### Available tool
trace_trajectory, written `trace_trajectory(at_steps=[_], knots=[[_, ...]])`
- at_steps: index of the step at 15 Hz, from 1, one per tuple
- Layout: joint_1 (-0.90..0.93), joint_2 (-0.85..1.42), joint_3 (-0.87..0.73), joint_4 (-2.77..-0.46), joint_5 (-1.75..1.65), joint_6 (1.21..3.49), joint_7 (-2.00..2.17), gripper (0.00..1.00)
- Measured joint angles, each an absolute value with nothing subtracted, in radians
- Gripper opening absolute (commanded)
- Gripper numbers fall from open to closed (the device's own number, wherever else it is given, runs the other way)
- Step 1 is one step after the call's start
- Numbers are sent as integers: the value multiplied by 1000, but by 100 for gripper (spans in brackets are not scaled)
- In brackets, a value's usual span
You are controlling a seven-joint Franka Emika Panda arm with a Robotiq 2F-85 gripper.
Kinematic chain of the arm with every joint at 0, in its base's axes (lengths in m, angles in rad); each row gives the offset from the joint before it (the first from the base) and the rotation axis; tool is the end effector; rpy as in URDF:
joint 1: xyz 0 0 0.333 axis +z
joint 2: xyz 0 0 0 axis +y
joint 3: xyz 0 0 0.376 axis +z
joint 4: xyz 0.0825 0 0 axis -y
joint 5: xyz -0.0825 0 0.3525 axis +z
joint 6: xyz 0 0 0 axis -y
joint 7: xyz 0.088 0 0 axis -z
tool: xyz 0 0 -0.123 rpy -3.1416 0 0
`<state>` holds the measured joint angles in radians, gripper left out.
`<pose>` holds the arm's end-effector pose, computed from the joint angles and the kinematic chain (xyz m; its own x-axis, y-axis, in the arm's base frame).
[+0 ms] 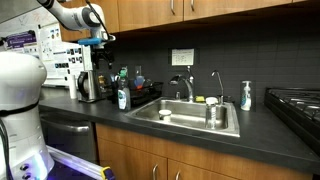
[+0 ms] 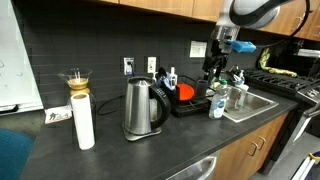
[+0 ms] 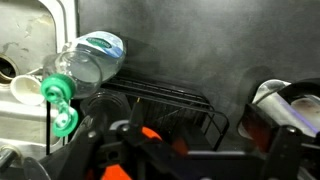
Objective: Remove the safety knife from the dish rack
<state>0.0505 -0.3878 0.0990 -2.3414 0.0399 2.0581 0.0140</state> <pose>0.3873 0.0661 0.5431 0.9883 0.1124 0.1029 0.1131 -0.9936 -0.0010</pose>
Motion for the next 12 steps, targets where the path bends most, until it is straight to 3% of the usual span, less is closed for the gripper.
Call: trace_trajectory(at_steps=[12], knots=[[84, -202, 130, -2183, -22, 2079, 12, 100]])
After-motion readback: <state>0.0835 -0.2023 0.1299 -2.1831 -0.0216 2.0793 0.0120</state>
